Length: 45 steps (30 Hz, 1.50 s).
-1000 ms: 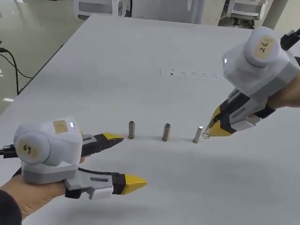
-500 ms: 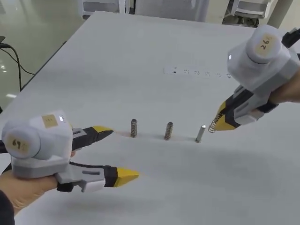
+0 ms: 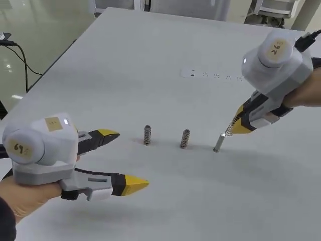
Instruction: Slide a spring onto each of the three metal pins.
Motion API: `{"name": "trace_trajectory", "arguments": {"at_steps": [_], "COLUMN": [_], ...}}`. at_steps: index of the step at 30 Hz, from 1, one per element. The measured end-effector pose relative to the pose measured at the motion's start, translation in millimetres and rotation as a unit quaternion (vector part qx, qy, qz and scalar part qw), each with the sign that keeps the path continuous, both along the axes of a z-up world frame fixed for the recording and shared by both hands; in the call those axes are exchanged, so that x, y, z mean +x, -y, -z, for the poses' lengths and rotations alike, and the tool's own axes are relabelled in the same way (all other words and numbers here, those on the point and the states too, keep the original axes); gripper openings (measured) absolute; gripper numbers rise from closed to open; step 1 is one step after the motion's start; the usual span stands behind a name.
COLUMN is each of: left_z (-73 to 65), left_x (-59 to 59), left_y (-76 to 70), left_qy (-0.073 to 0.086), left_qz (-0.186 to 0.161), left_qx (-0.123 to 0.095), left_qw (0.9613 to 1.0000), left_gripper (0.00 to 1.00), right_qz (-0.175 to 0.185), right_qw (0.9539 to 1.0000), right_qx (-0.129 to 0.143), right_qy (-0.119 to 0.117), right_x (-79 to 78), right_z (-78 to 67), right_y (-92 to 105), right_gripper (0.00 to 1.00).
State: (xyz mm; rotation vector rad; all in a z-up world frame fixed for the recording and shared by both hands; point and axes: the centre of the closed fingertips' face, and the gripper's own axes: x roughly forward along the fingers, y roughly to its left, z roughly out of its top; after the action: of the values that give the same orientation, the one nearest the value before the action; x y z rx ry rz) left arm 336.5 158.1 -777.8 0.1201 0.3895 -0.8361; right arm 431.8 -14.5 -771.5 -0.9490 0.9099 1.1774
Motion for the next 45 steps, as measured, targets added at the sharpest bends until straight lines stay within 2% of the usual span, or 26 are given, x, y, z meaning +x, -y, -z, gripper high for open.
{"name": "trace_trajectory", "arguments": {"at_steps": [11, 35, 45], "left_z": [-0.2, -0.6, 0.7], "left_x": [0.9, 0.5, 0.0], "left_y": [-3.7, -5.9, -7.0], "left_qy": [-0.002, -0.006, -0.008], "left_qz": [-0.008, -0.008, -0.008], "left_qx": [-0.002, -0.002, 0.0], "left_qw": [1.0, 0.9999, 0.9999], "left_gripper": [0.76, 0.75, 0.74], "right_qz": [0.002, 0.006, 0.011], "right_qw": [1.0, 0.9998, 0.9996], "right_qx": [-0.007, -0.015, -0.015], "right_qy": [-0.001, -0.015, -0.023], "right_x": [9.8, 13.0, 14.2], "right_z": [10.3, 21.1, 34.6], "right_y": [-1.7, -3.2, -4.8], "right_gripper": [0.13, 0.13, 0.13]}}
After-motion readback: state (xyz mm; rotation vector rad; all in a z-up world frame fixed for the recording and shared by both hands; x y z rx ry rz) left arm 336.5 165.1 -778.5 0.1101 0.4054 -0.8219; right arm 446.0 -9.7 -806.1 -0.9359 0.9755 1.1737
